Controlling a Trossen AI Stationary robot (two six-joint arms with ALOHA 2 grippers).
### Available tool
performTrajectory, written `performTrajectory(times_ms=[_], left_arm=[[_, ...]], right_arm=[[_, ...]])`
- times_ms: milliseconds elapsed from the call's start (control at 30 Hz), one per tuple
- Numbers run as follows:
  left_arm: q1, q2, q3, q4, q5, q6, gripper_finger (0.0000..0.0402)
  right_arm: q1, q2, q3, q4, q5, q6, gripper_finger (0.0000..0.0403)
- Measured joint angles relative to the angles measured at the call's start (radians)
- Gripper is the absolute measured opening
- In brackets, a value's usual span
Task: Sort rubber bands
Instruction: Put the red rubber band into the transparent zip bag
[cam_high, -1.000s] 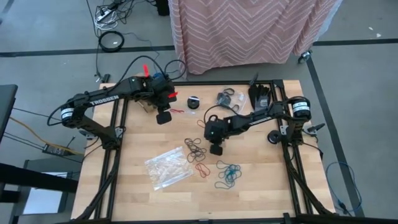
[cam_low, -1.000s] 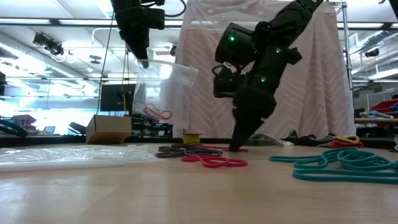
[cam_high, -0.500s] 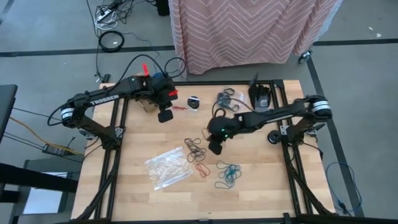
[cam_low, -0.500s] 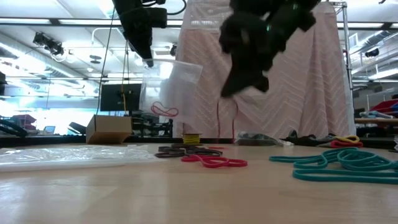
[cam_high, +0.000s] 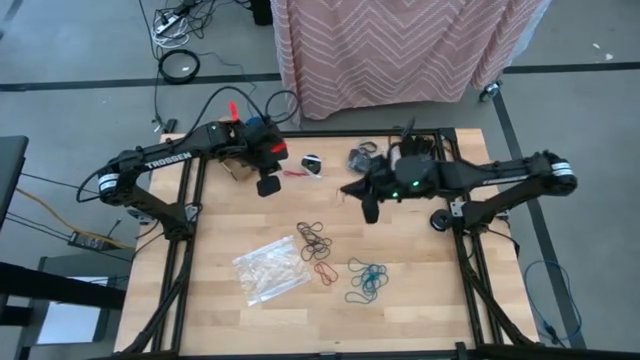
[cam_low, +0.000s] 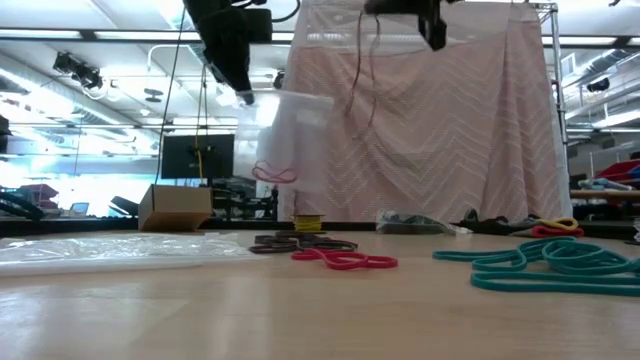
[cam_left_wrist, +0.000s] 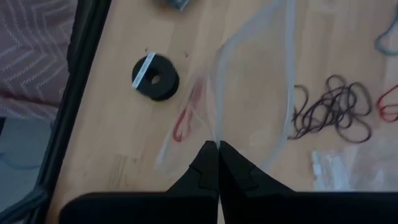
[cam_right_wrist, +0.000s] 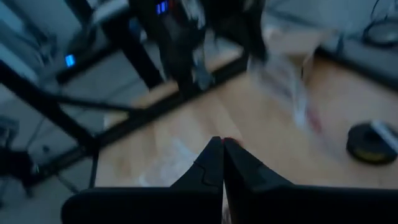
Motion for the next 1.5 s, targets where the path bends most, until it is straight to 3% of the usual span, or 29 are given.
performTrajectory(times_ms=[333, 967, 1500], left_arm=[[-0.004, 0.041, 0.0, 0.069, 0.072, -0.022, 0.0001], [-0.129, 0.244, 0.0, 0.228, 0.213, -0.04, 0.0001], [-0.157, 0.26, 0.0, 0.333, 0.279, -0.114, 0.0002]], right_arm=[[0.0, -0.039, 0.002, 0.129, 0.032, -0.053, 0.0], [0.0, -0.039, 0.002, 0.143, 0.044, -0.07, 0.0], [0.0, -0.039, 0.002, 0.129, 0.045, -0.071, 0.0]])
